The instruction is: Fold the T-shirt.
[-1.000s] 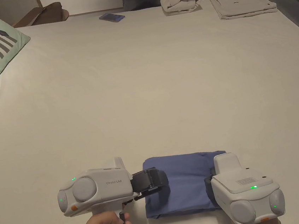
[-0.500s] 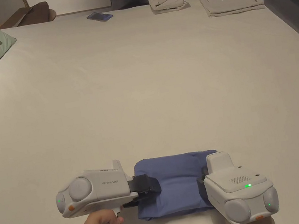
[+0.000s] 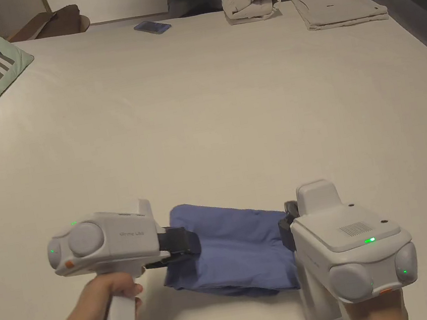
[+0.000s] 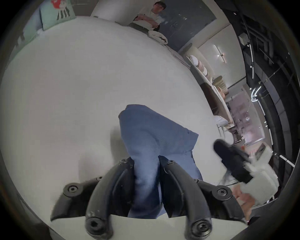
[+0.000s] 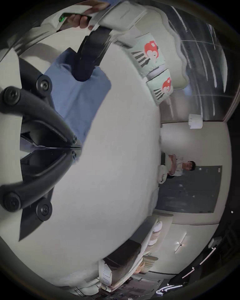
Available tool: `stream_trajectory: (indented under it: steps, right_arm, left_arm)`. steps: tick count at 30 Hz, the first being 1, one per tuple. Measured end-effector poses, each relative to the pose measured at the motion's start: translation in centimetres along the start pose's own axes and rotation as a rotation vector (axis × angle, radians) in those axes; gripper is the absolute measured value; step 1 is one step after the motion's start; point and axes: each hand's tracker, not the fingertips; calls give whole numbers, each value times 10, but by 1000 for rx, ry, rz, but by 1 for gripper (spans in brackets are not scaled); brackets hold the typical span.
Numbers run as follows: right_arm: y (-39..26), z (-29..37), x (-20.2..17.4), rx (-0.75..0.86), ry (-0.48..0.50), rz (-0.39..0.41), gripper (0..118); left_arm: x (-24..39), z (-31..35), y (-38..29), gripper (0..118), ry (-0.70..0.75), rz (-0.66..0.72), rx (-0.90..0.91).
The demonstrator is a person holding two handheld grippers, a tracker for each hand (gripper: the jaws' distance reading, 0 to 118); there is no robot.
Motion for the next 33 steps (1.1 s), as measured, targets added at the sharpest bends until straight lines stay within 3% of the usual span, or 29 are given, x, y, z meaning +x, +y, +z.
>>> stream_trajectory:
  steps: [9, 21, 29, 31, 32, 33]
  right_arm:
    - [72, 14, -35, 210, -5, 44, 0]
    - [91, -42, -95, 261, -1, 84, 0]
    - [88, -76, -128, 223, 33, 99, 0]
    - [86, -78, -130, 220, 33, 101, 0]
    - [85, -78, -130, 221, 34, 101, 0]
    - [85, -78, -130, 218, 34, 101, 0]
  left_arm:
    - [-95, 62, 56, 20, 242, -101, 43]
    - [-268, 142, 80, 20, 527, 52, 73]
    - [-338, 176, 87, 21, 635, 93, 74]
    - [-345, 177, 85, 28, 634, 106, 89]
    - [-345, 177, 84, 38, 625, 108, 95]
    - [-343, 175, 84, 58, 633, 105, 98]
